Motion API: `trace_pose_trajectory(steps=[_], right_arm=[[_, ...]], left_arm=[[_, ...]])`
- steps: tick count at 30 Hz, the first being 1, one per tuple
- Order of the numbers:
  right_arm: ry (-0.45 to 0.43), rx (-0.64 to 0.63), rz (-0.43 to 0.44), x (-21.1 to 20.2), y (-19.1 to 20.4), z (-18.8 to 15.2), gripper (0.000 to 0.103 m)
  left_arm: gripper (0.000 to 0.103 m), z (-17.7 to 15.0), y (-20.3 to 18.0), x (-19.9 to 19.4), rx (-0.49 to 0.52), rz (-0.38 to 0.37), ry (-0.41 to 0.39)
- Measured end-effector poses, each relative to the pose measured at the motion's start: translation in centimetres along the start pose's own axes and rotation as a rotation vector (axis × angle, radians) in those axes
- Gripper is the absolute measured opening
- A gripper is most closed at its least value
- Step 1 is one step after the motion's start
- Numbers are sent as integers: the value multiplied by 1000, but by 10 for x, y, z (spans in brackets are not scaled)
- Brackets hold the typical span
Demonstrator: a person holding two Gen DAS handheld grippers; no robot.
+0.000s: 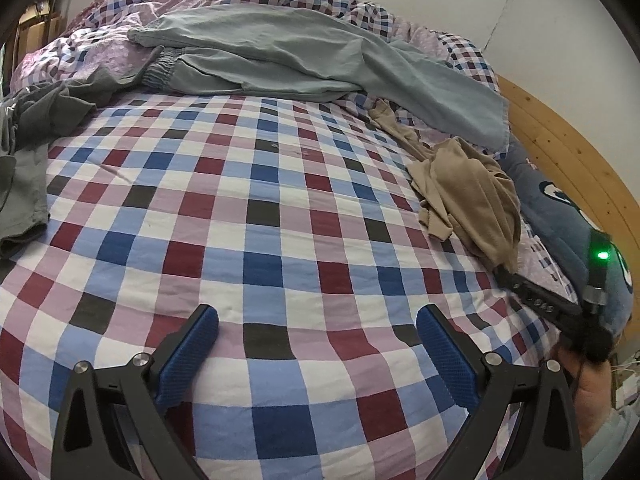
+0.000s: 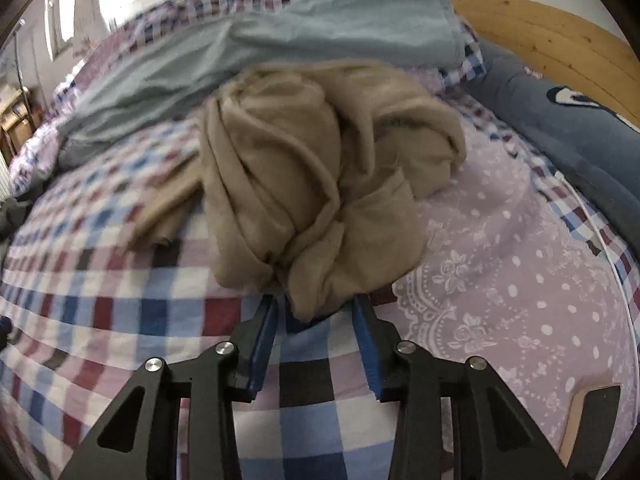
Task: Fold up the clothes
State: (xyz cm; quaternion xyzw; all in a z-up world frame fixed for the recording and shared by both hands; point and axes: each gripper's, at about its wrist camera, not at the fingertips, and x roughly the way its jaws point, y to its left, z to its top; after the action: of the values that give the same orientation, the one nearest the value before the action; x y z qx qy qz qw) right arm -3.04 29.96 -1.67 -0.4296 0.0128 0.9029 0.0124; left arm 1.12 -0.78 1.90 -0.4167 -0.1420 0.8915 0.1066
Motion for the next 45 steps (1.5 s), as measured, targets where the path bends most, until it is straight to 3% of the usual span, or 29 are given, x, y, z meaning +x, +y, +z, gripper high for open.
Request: trace_pose_trajectory(steps=[2, 3, 4, 7, 11, 20, 26, 28, 30, 37, 41, 45], right_arm=[[-11, 14, -34, -1, 0, 0, 23], [-18, 22, -52, -3, -1, -1, 8], [-38, 35, -55, -8, -2, -1, 5], [-136, 61, -37, -34, -7, 0, 4], [-275, 105, -76, -75, -23, 7, 3], [-184, 360, -215, -71, -104, -3, 4], [-204, 405, -243, -75, -122, -5, 13], [-214, 417, -226, -76, -122, -5, 36], [-225, 430, -208, -77, -122, -5, 47], [-210, 379, -137, -62, -107, 3, 58], [-152, 357, -156, -43, -100, 1, 61], [-158, 425, -172, -43, -115, -4, 65]], left_arm=[[101, 0, 1, -1, 0, -8, 1], [101, 0, 2, -1, -3, -12, 2], [101, 0, 2, -2, -5, -16, 2], [100, 2, 3, -1, -16, -25, 3], [100, 2, 3, 1, -23, -26, 2], [100, 0, 0, 1, -8, -17, -1], [100, 1, -2, 3, -6, -15, 0], [100, 1, -2, 3, -6, -15, 1], [100, 1, -2, 3, -5, -15, 1], [100, 1, -1, 3, -7, -19, 1], [100, 1, 0, 2, -11, -27, 3], [100, 2, 3, 1, -23, -41, 5]])
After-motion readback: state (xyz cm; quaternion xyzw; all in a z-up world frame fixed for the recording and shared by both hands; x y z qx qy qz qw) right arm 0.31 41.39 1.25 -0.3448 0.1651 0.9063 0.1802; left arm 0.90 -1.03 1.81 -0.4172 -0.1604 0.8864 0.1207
